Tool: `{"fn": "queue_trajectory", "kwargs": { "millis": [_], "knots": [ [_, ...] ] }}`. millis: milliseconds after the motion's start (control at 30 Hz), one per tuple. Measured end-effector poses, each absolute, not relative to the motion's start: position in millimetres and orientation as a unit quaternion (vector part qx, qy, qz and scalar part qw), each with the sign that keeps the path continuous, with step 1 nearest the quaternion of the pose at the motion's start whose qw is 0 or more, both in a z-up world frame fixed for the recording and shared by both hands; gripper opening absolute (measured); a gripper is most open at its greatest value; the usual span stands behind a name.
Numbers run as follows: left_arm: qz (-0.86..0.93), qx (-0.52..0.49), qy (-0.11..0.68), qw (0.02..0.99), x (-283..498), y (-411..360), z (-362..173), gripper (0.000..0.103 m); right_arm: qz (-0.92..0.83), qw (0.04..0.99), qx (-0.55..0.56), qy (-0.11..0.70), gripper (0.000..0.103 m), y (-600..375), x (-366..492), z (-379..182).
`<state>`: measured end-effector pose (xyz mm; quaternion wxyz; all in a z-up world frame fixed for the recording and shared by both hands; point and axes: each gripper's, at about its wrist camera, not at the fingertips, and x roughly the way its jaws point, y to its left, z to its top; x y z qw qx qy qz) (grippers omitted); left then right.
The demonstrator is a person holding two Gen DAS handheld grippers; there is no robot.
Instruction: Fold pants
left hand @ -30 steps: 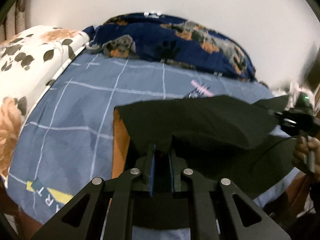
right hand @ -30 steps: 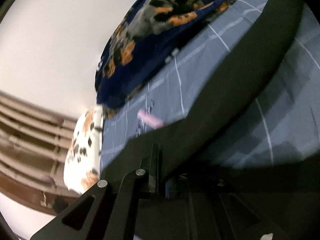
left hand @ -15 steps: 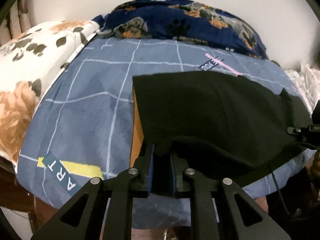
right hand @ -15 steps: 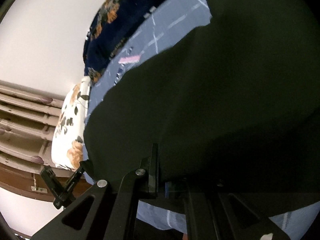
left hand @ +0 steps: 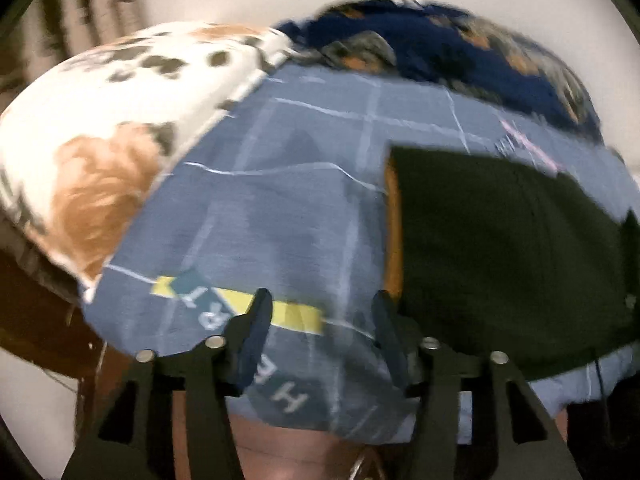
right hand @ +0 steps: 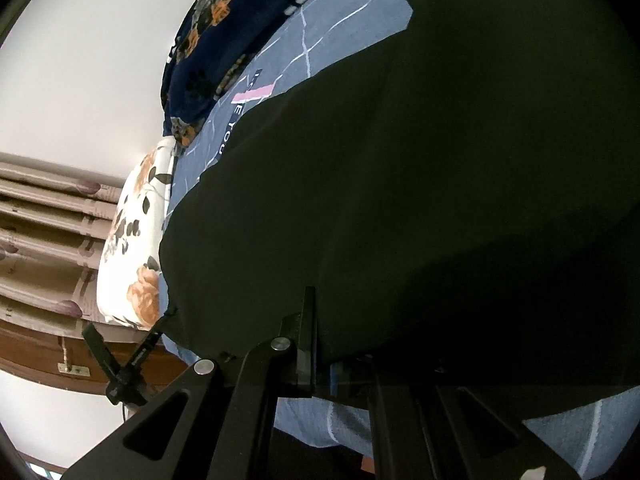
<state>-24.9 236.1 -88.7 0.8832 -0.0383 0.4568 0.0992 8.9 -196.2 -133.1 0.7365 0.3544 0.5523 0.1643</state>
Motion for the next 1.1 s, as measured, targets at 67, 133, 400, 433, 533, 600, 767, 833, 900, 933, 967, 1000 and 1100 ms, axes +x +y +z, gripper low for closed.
{"fn": "queue_trajectory", "kwargs": {
  "millis": [67,133,400,433,533,600,767,833,900,933,967,1000,1100],
  "knots": [
    [0.117,-0.047,0.441,0.889,-31.1,244.7,-78.1,0.054,0.165,0.736,0.356,0.552,0.006,-196.0,8.4,-132.7],
    [0.129,-0.038,0.421,0.897,-35.7,244.5,-64.9,0.054,0.166,0.736,0.354,0.552,0.006,-196.2,7.8,-133.7],
    [-0.042,-0.021,0.429,0.902,1.0,151.2,-46.7,0.054,0.172,0.732,0.370,0.546,0.006,-197.7,4.6,-139.5],
    [-0.066,-0.013,0.441,0.895,7.1,133.8,-52.0,0.054,0.174,0.729,0.379,0.543,0.006,-199.4,3.6,-141.7],
    [-0.117,0.013,0.479,0.870,17.2,91.8,-78.9,0.054,0.181,0.717,0.406,0.537,0.006,-203.9,2.0,-146.5],
    [-0.131,0.016,0.507,0.852,19.9,80.4,-99.5,0.054,0.189,0.708,0.426,0.530,0.006,-207.6,0.2,-150.7],
    [-0.122,0.020,0.503,0.855,13.9,75.1,-110.4,0.054,0.210,0.687,0.462,0.520,0.007,-217.3,2.4,-154.2],
    [-0.120,0.015,0.503,0.856,13.7,77.5,-111.9,0.054,0.206,0.694,0.466,0.509,0.009,-230.6,4.8,-149.8],
    [-0.119,0.017,0.501,0.857,13.6,77.3,-113.5,0.054,0.196,0.703,0.478,0.488,0.018,-251.4,6.8,-144.0],
    [-0.119,0.023,0.499,0.858,13.4,76.2,-113.8,0.054,0.187,0.710,0.488,0.472,0.022,-268.2,7.6,-140.3],
    [-0.118,0.026,0.497,0.859,12.7,74.9,-114.4,0.054,0.175,0.718,0.493,0.459,0.028,-283.1,8.7,-137.0],
    [-0.118,0.028,0.496,0.860,10.2,74.5,-115.6,0.054,0.163,0.724,0.498,0.449,0.030,-298.0,10.3,-134.6],
    [-0.118,0.031,0.492,0.862,9.3,74.5,-116.2,0.054,0.116,0.732,0.538,0.402,0.030,-369.7,15.8,-132.3]
  ]
}}
